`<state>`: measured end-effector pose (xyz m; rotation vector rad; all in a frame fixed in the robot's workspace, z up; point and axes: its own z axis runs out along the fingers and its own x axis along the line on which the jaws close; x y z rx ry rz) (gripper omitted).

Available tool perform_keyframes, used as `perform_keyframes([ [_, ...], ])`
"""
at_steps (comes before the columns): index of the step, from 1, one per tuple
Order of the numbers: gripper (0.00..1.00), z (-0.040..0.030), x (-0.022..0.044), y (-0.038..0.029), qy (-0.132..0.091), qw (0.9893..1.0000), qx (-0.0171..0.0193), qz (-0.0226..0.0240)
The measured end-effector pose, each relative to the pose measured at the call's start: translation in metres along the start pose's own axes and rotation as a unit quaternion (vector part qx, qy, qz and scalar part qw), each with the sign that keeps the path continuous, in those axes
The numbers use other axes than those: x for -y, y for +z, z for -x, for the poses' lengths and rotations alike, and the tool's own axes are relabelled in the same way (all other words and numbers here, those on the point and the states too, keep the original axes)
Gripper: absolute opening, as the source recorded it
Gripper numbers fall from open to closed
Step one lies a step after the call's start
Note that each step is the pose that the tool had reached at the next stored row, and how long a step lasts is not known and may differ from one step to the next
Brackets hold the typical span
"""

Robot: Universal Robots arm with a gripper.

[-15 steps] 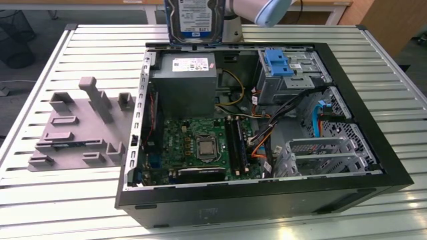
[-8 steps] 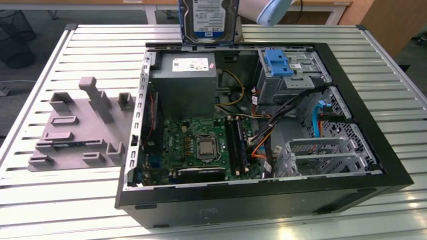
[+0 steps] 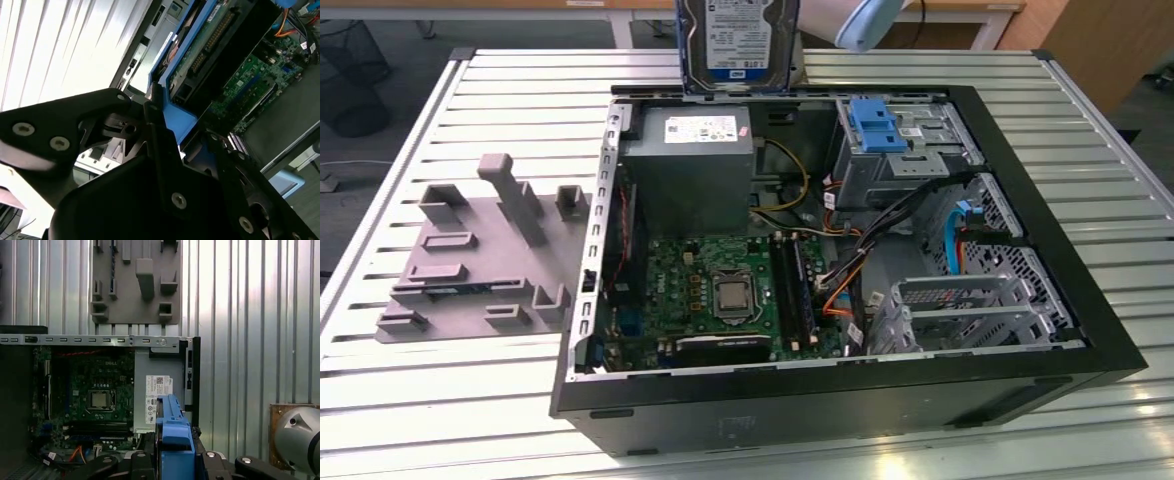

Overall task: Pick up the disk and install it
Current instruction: 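Pick up the disk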

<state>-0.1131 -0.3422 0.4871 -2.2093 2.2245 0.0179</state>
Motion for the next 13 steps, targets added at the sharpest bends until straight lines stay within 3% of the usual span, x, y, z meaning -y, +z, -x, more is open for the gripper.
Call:
perform_keyframes([
  [13,0.36,-0.0335,0.0002,0.0002,0.002,1.0,-0.0017,0.0],
])
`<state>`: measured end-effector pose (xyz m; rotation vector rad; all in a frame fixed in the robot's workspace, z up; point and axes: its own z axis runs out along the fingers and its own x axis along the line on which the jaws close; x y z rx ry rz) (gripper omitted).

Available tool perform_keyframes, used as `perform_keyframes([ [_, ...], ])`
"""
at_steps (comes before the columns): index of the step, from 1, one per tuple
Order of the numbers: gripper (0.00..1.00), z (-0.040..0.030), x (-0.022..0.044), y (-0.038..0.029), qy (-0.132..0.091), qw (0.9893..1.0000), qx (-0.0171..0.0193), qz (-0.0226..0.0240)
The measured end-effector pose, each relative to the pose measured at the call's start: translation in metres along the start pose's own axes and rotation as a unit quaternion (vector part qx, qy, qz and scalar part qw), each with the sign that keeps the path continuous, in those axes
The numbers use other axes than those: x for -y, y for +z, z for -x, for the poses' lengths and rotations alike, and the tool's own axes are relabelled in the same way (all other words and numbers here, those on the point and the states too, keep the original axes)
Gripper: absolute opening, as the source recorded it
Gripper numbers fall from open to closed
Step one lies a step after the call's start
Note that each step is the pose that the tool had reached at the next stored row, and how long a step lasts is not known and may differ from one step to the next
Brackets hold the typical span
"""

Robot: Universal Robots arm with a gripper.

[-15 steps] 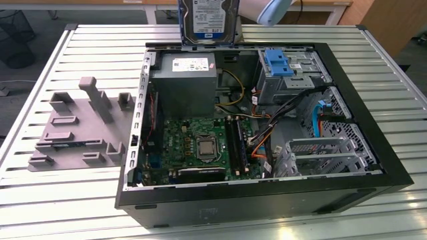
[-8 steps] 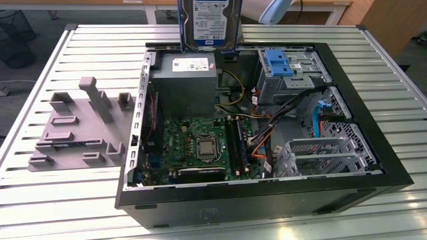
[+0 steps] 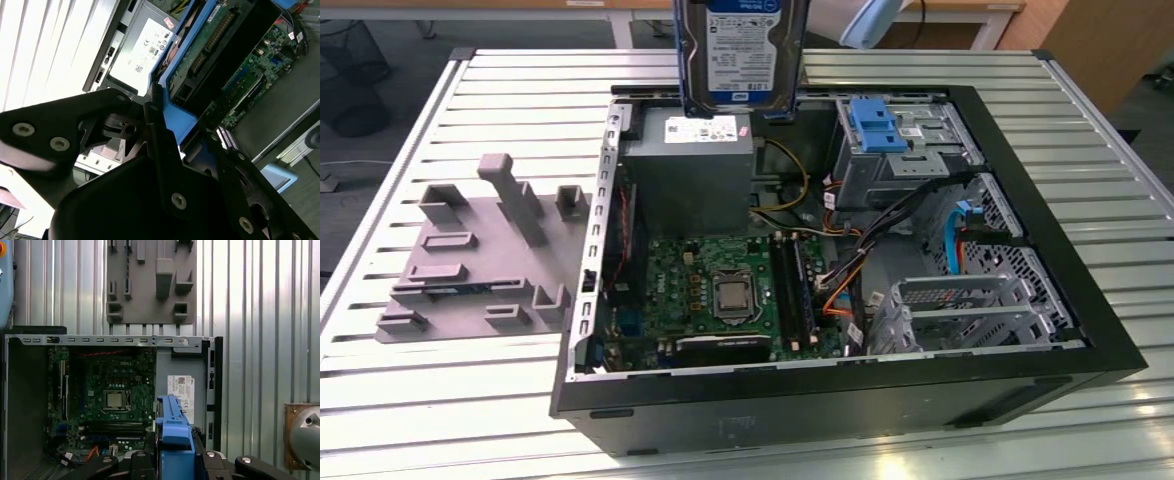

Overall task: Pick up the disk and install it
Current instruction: 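Pick up the disk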

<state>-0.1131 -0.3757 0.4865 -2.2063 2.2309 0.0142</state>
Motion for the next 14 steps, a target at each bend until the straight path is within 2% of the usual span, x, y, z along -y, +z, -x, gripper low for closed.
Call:
perform_keyframes([
  [7,0.36,-0.014,0.0001,0.0002,0.003,1.0,-0.002,-0.0001],
  [14,0.36,-0.0261,0.0003,0.0004,0.006,1.0,-0.0059,-0.0001],
])
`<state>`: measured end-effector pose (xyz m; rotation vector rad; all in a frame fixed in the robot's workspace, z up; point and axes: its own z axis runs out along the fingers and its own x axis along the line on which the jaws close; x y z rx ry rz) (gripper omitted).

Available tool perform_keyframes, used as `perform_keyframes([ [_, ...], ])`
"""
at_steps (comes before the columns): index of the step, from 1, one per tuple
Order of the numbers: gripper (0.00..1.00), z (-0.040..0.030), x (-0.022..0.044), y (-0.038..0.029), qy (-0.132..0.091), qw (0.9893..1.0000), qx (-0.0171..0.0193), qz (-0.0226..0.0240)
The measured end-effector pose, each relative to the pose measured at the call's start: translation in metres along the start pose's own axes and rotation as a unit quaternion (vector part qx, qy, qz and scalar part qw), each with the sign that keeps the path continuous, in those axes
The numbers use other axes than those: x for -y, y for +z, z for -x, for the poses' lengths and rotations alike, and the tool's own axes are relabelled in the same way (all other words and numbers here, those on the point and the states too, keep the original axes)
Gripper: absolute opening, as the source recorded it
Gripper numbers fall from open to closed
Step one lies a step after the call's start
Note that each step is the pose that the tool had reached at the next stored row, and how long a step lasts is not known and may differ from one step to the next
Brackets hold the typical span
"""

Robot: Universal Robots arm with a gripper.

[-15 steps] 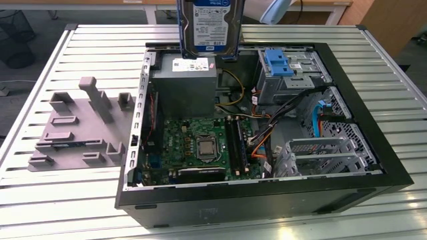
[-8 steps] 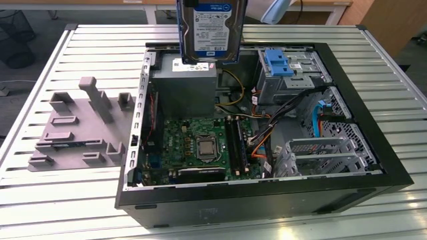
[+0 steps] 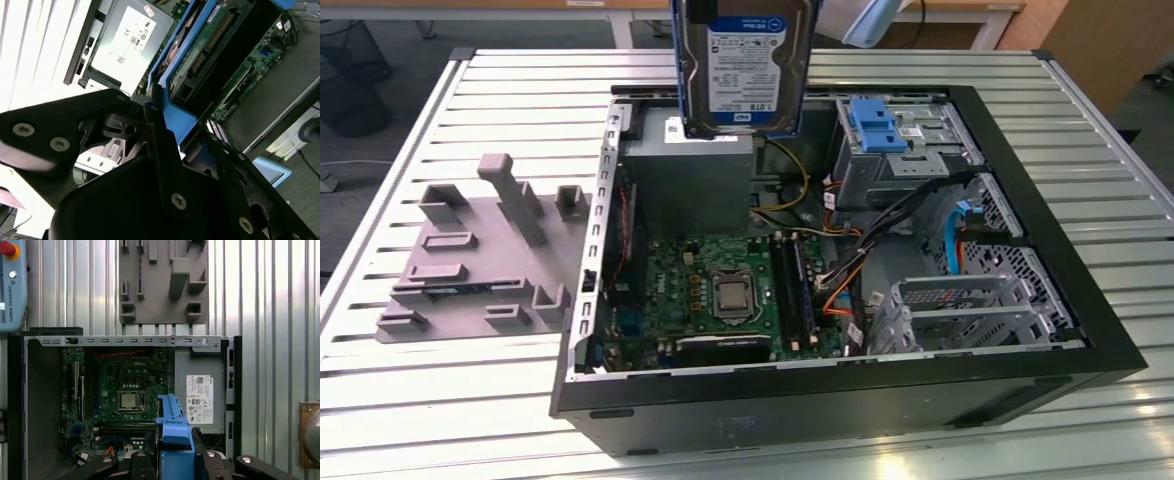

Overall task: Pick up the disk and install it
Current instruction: 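Pick up the disk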

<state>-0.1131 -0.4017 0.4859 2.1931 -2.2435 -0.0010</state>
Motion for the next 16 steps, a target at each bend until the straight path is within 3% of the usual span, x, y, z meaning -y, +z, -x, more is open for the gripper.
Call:
perform_keyframes([
  [16,0.36,-0.026,0.0006,0.0013,0.007,0.9999,-0.0092,-0.0002],
])
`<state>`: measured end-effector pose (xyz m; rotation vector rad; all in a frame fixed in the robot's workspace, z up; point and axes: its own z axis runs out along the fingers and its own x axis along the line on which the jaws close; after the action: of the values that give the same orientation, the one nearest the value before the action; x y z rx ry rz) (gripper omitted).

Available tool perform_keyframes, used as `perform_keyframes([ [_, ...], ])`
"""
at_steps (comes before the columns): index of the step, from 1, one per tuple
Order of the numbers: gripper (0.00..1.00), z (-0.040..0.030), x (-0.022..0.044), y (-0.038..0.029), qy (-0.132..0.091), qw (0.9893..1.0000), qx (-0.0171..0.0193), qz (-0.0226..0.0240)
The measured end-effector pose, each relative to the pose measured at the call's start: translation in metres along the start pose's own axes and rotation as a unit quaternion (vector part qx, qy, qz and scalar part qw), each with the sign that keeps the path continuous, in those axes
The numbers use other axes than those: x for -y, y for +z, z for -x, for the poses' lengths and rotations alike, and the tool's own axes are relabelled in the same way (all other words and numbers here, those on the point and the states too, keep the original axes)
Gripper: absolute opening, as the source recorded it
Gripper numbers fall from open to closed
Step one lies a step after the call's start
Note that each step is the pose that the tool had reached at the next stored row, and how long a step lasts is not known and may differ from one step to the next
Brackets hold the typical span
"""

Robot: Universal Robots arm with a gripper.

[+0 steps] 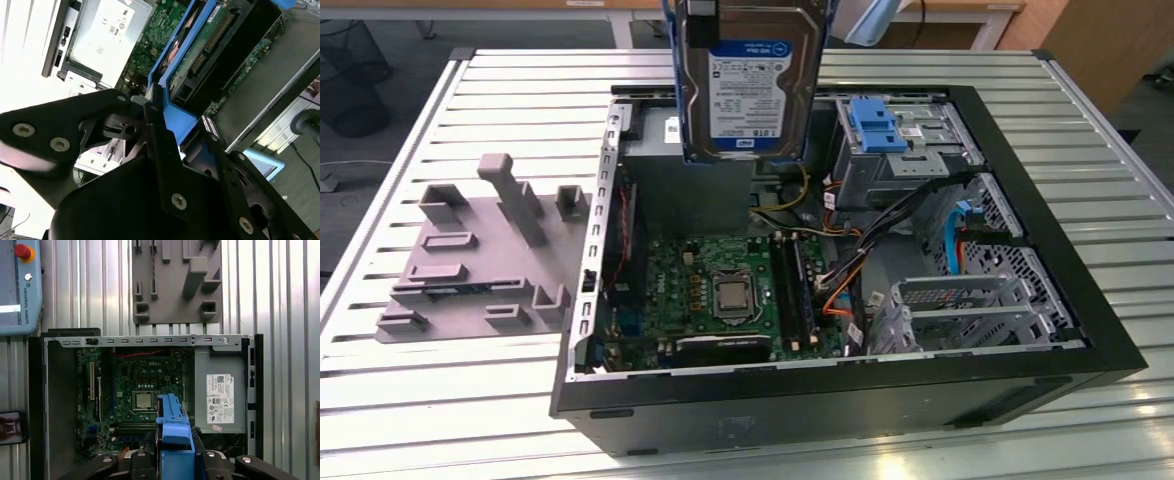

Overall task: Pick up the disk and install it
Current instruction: 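Pick up the disk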

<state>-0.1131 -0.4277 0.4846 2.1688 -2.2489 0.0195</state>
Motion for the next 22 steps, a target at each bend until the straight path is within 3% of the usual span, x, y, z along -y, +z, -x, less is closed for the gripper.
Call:
perform_keyframes([
  [14,0.36,-0.0233,0.0008,0.002,0.005,1.0,-0.0067,-0.0001],
  [22,0.36,-0.0383,0.0014,0.0033,0.008,0.9999,-0.0066,-0.0001],
])
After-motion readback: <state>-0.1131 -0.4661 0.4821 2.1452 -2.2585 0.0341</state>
